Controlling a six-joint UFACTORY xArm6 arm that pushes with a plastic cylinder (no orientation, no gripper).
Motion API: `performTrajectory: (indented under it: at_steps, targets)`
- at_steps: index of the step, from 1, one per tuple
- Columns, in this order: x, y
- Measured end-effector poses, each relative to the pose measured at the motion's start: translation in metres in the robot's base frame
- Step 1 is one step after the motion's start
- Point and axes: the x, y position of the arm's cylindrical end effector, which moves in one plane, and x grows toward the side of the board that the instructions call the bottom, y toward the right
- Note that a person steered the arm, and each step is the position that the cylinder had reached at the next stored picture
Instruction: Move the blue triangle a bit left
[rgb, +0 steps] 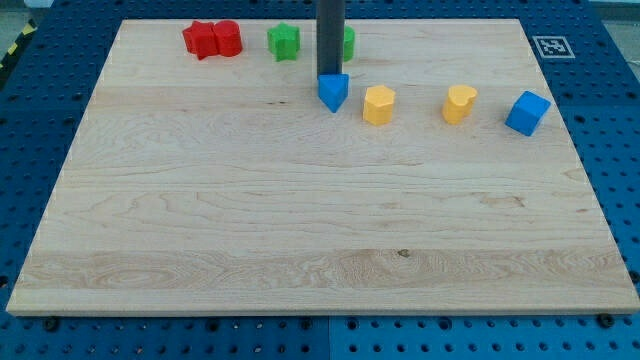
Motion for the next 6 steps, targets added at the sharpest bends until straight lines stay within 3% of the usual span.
performTrajectory:
  at_steps: [1, 3, 6]
  targets:
    - [0.0, 0.002]
    - [0.015, 0.085]
    - [0.016, 0.017]
